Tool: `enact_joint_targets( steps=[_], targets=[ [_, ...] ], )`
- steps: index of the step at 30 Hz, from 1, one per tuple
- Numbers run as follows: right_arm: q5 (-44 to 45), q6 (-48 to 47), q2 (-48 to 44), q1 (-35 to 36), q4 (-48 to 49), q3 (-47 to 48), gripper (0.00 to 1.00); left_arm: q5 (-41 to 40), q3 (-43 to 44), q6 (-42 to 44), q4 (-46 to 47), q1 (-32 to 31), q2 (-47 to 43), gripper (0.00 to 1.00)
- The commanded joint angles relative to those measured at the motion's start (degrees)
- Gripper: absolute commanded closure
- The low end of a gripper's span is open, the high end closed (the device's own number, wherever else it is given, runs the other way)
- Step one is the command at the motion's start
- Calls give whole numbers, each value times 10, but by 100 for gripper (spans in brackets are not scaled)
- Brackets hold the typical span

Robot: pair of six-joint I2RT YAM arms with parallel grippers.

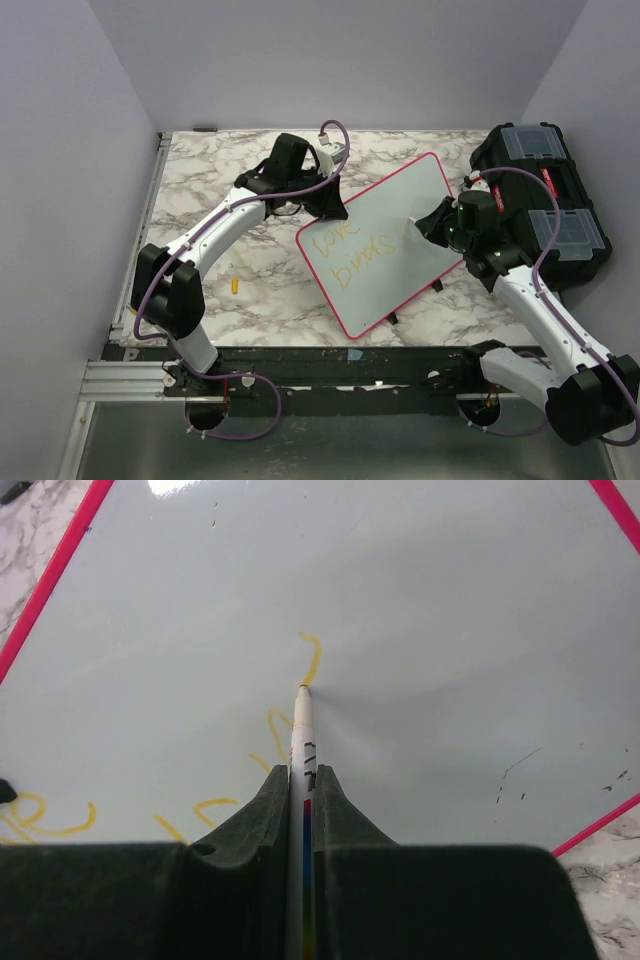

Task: Write a sentence on the whiteboard

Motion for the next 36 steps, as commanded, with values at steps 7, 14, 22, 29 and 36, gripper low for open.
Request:
enact_joint_targets(
  steps=[7, 14, 22, 29, 36],
  targets=[
    [-29, 9, -8, 1, -41, -37, 99, -11, -5, 56, 9, -9, -24, 100],
    [41, 7, 2, 1, -60, -26, 99, -11, -5, 56, 10, -8, -23, 100],
    [38, 7, 9, 1, -66, -26, 99, -11, -6, 56, 9, -8, -23, 100],
    [-1, 18, -5, 1, -75, -43, 99, -11, -5, 56, 9, -8, -23, 100],
    [-61, 26, -23, 1, -87, -59, 99, -10, -6, 56, 9, -8, -24, 100]
  ],
)
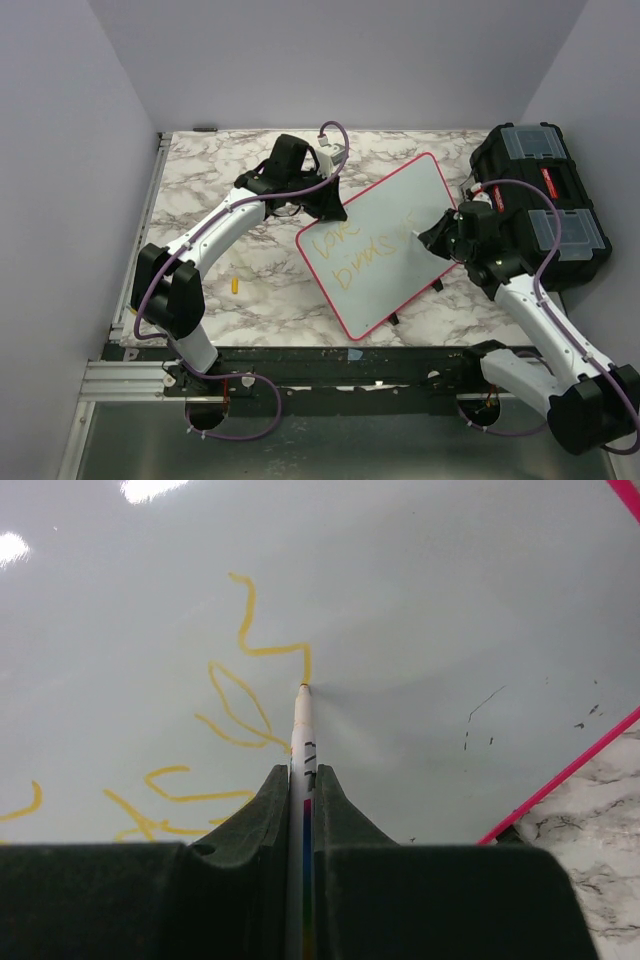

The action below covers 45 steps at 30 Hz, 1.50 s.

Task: Write a sentence on the whiteboard

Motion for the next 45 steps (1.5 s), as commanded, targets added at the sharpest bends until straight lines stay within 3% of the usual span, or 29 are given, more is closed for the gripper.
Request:
enact_joint_targets(
  steps=[1, 12, 20, 25, 29, 33, 39, 45],
  targets=[
    [-69, 9, 1, 2, -60, -17, 99, -8, -2, 58, 13, -9, -24, 100],
    [-25, -12, -70, 2, -104, 78, 99, -5, -2, 56, 13, -10, -24, 100],
    [-130, -31, -67, 3, -94, 61, 99, -4, -1, 55, 16, -10, -23, 100],
    [-150, -31, -73, 17, -87, 30, 99, -4, -1, 55, 16, -9, -22, 100],
    [-105, -20, -70, 92, -94, 23, 99, -5, 0, 55, 16, -9, -21, 100],
    [13, -1, -64, 193, -119, 41, 99, -6, -1, 54, 15, -9, -22, 100],
    [69, 15, -63, 277, -122, 27, 99, -7, 0, 55, 15, -10, -21, 100],
    [197, 51, -50, 422, -134, 18, 99, -8, 0, 55, 14, -9, -19, 100]
  ],
)
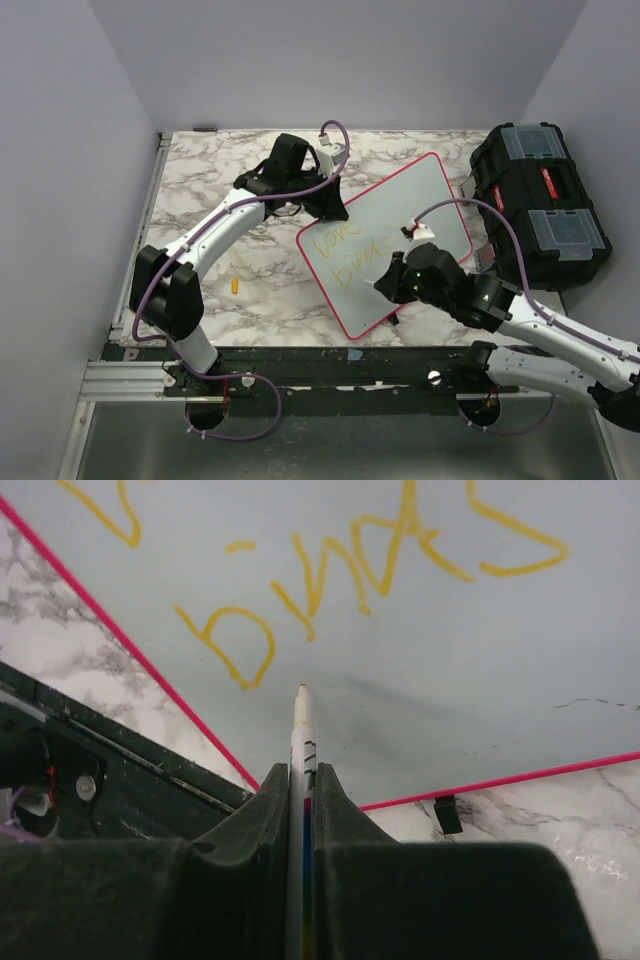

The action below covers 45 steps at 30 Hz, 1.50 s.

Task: Write a sentence on the whiteboard

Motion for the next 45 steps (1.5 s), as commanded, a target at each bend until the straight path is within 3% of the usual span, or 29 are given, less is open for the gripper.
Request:
enact_joint_targets(
  steps=[1, 8, 31, 45],
  targets=[
    [139, 35, 24, 94, -28, -2, 99, -11, 1, 52, 9, -7, -12, 100],
    [227, 63, 84, 190, -37, 13, 99, -13, 2, 53, 7, -6, -11, 100],
    [257, 55, 96, 220, -6, 0, 99, -13, 5, 53, 4, -7, -4, 100],
    [218, 35, 141, 221, 36, -3, 99, -14, 4, 53, 3, -7, -6, 100]
  ],
)
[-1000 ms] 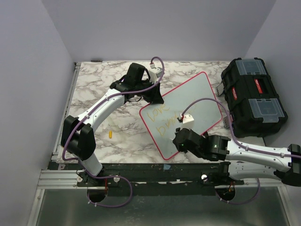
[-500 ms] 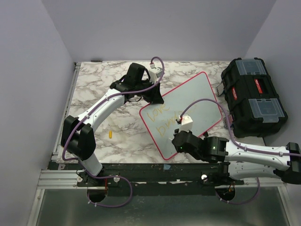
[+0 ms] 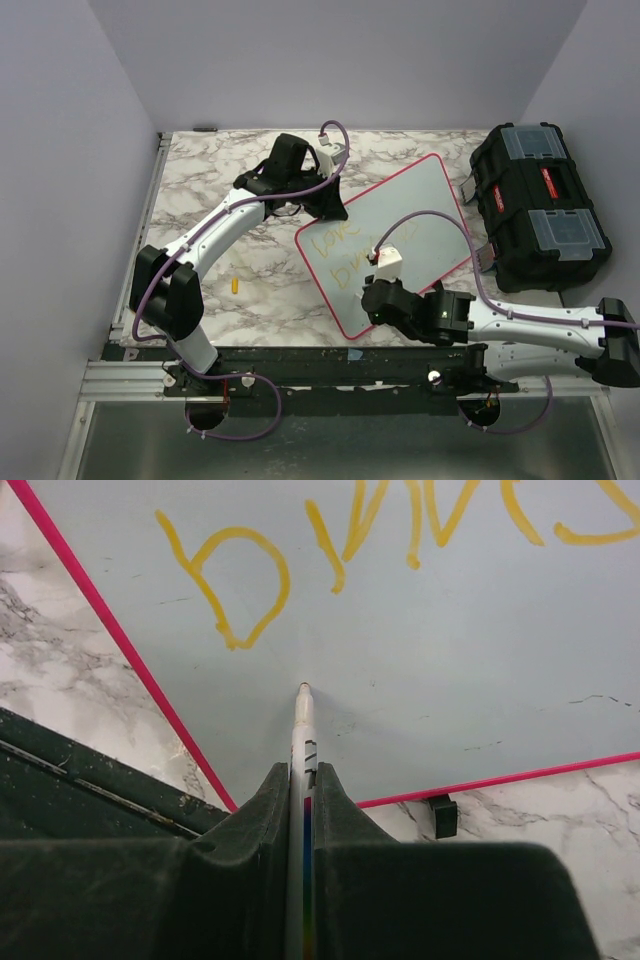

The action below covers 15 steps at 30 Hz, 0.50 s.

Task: Write a sentence on the whiteboard

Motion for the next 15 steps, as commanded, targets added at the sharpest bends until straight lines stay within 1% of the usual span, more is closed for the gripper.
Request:
enact_joint_targets(
  steps=[1, 9, 15],
  targets=[
    [-17, -10, 28, 6, 32, -1, 99, -13, 5, 52, 4, -8, -6, 100],
    [-51, -13, 40, 9, 33, -6, 99, -14, 6, 52, 4, -8, -7, 100],
    [-52, 7, 40, 9, 10, -15, 99, -13, 5, 52, 3, -8, -8, 100]
  ],
)
